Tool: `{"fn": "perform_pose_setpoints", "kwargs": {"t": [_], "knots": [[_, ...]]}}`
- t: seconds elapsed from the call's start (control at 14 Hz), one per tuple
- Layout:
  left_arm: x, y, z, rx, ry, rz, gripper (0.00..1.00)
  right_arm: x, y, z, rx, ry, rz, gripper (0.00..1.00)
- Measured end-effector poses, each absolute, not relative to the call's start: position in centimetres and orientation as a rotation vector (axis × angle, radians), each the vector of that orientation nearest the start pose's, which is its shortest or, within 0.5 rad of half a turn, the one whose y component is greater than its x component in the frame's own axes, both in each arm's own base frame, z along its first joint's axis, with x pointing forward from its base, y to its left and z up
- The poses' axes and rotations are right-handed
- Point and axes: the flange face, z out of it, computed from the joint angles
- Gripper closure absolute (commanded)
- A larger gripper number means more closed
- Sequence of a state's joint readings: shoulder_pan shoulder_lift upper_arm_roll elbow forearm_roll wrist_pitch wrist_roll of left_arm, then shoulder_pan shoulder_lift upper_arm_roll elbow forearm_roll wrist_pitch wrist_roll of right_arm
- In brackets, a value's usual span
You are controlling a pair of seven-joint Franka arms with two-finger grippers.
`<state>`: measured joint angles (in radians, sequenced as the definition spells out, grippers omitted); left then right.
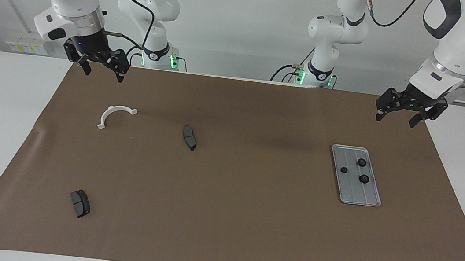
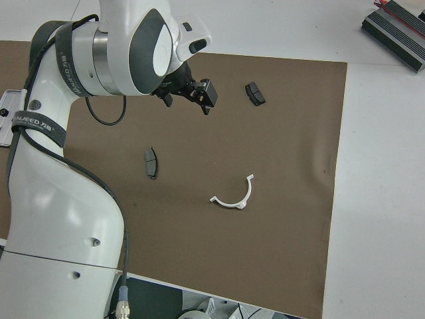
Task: Place bearing gear from tray to pile
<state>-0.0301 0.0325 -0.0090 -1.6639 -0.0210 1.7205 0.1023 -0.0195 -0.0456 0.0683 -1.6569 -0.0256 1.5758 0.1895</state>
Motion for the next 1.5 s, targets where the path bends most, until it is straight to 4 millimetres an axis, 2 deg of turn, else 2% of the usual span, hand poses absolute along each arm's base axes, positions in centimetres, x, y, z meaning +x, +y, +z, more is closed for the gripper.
{"fn": "perform_pose_setpoints", "kwargs": {"t": [0.21,0.57,0.72,1.0,1.29,1.5], "knots": [[56.5,-1.5,51.9,-3.156,0.192,-0.003,0.00,53.9,2.4,60.9,-3.166,0.222,0.051,0.00],[56.9,-1.2,44.6,-3.155,0.180,-0.034,0.00,53.9,2.4,60.9,-3.166,0.222,0.051,0.00],[56.8,-1.4,42.8,-3.153,0.183,-0.048,0.00,53.9,2.4,60.9,-3.166,0.222,0.051,0.00],[57.5,-1.6,40.4,-3.153,0.184,-0.051,0.01,53.9,2.4,60.9,-3.166,0.222,0.051,0.00],[58.7,-1.6,36.0,-3.156,0.140,-0.038,0.26,53.9,2.4,60.9,-3.166,0.222,0.051,0.00],[58.9,-1.6,34.3,-3.158,0.108,-0.018,0.36,53.9,2.4,60.9,-3.166,0.222,0.051,0.00]]}}
